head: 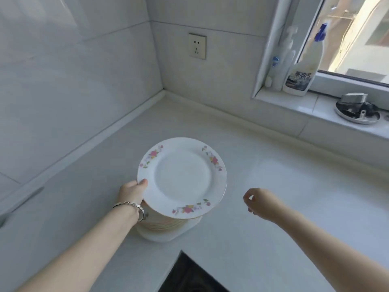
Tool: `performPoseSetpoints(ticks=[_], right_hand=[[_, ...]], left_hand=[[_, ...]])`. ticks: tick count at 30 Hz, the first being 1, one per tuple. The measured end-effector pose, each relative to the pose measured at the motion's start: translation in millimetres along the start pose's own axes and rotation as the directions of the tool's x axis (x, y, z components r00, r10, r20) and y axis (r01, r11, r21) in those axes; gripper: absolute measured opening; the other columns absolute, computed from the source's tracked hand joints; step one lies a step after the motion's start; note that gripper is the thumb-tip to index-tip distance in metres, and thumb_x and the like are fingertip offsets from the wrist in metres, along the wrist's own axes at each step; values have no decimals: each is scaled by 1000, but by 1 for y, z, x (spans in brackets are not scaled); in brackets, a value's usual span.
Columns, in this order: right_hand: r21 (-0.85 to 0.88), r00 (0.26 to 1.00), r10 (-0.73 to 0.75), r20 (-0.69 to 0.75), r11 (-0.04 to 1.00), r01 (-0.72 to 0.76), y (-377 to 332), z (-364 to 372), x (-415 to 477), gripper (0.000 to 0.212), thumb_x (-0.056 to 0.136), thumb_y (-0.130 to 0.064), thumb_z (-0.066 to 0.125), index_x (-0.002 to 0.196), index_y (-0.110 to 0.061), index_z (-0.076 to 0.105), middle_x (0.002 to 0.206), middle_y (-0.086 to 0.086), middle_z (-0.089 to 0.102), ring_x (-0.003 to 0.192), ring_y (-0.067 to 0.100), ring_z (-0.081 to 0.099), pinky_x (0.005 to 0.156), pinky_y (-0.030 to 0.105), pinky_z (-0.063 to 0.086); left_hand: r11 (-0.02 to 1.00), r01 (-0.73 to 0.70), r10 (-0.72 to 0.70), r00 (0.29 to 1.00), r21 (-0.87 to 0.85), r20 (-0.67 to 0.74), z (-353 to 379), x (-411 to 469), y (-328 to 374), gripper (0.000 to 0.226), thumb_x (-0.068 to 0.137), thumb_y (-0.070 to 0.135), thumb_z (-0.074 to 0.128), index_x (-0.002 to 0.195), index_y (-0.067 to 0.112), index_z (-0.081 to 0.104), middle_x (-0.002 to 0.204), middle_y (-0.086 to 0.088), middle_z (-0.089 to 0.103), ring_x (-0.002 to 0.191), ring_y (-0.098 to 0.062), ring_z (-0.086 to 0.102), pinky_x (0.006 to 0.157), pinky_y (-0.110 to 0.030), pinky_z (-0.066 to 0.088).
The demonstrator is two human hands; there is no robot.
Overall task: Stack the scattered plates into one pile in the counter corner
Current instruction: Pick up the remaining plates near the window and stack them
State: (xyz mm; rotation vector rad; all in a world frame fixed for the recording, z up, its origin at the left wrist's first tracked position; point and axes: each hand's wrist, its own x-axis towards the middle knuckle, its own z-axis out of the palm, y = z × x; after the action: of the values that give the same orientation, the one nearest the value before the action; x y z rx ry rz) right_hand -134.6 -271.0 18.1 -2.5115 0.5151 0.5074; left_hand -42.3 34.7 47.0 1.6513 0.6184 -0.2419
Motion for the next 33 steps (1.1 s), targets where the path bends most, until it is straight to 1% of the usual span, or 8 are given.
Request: performPoseSetpoints(ticks=[4,11,14,18,20,23,28,33], right_hand=[[-38,1000,2,18,999,-1,-10,1,9,19,87,-22,44,74,-31,54,61,-12,63,62,14,64,72,28,56],[-51,999,9,42,999,-7,-22,-2,25,22,86,-21,43,69,-32,53,60,-13,62,58,11,61,69,27,54],[-70,998,10,64,998,-5,-24,-2,27,24,86,-20,43,67,-32,51,61,-12,62,61,13,61,67,26,53],[-85,997,0,81,996,7,-27,-1,30,25,87,-21,42,66,-32,50,62,-13,63,61,11,61,68,26,53],[-98,996,-16,93,995,25,-29,0,30,24,88,-21,42,68,-32,50,62,-13,62,62,11,61,67,24,52],[-104,994,-34,101,994,45,-30,3,29,19,88,-20,42,76,-29,54,62,-13,62,63,12,60,68,25,52],[-107,993,-35,113,993,47,-27,10,25,18,89,-21,41,83,-24,58,66,-11,64,64,14,63,68,27,54],[-120,991,-38,128,991,53,-27,15,20,22,92,-21,41,94,-20,62,72,-7,66,67,13,63,69,27,54]], left_hand=[[996,76,-78,996,-42,-43,-15,10,-2,19,76,15,61,59,11,54,83,-16,58,78,-26,53,87,-46,49],[987,137,-142,988,-88,-62,-30,32,-11,28,91,0,49,64,6,51,76,-11,54,65,-21,51,70,-35,47],[986,147,-143,988,73,-65,-33,39,-10,22,79,7,62,61,8,50,84,-17,55,79,-27,52,86,-46,50],[907,87,-53,994,413,-93,-33,33,-2,15,59,19,53,58,6,45,66,-12,47,62,-23,43,61,-27,33],[802,51,10,995,595,-98,-34,32,-1,26,72,21,57,58,6,42,58,-8,42,56,-24,39,52,-26,27],[632,9,106,989,775,-98,-35,34,2,33,83,30,59,87,-2,59,86,-18,63,77,-32,55,61,-28,36],[414,-15,160,986,910,-56,-32,30,7,49,89,37,51,117,-4,51,116,-20,62,107,-34,61,76,-33,44],[502,35,112,988,864,-106,-25,22,1,57,89,36,53,128,-2,40,132,-24,46,120,-39,49,97,-39,41]])
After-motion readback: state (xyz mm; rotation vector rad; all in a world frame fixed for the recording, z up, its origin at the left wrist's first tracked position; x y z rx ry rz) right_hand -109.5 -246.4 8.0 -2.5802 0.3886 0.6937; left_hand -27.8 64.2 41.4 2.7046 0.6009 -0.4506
